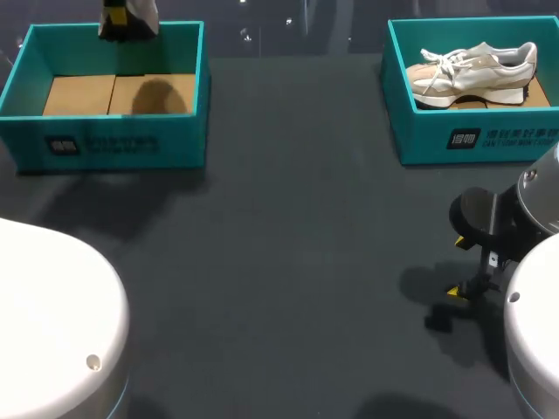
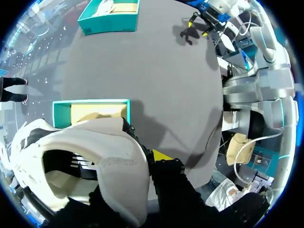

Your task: Take the shoe out of the shoebox, open the shoe tongue, remove and reinsert the insole, then place the shoe into the shoebox

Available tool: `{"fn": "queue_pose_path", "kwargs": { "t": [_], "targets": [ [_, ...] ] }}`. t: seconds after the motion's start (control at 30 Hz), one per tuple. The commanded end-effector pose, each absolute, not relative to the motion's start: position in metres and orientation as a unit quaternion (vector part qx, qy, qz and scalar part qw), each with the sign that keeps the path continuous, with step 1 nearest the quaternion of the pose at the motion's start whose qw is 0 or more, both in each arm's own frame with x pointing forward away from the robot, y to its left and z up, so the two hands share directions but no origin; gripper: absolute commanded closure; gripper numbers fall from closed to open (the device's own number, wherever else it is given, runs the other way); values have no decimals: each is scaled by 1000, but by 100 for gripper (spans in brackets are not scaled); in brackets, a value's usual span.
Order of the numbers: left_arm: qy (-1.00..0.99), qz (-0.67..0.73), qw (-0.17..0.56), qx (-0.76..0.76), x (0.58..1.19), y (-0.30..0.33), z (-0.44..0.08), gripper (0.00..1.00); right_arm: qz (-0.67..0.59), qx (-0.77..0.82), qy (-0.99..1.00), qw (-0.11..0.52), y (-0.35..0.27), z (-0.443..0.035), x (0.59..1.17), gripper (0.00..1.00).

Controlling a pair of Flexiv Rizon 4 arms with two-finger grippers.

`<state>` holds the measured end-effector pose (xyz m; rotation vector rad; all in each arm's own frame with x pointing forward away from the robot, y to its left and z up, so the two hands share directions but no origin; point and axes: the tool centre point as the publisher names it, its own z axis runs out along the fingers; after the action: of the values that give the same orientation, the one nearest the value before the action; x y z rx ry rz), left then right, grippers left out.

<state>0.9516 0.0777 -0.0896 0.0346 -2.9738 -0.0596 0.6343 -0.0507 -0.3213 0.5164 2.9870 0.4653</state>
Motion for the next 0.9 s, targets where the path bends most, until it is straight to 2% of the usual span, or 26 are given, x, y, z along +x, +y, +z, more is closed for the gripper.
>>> {"fn": "queue_pose_path", "kwargs": {
  "t": [0.03, 0.43, 0.9],
  "targets": [
    [-996, -7, 90, 2, 971, 109, -99, 100, 151, 169, 973, 39, -51, -320, 631, 0],
    [-996, 10, 86, -6, 999, 190, -123, 100, 151, 169, 973, 39, -51, -320, 631, 0],
    [-995, 11, 88, -39, 1001, 268, -158, 100, 151, 169, 973, 39, -51, -320, 631, 0]
  ]
}}
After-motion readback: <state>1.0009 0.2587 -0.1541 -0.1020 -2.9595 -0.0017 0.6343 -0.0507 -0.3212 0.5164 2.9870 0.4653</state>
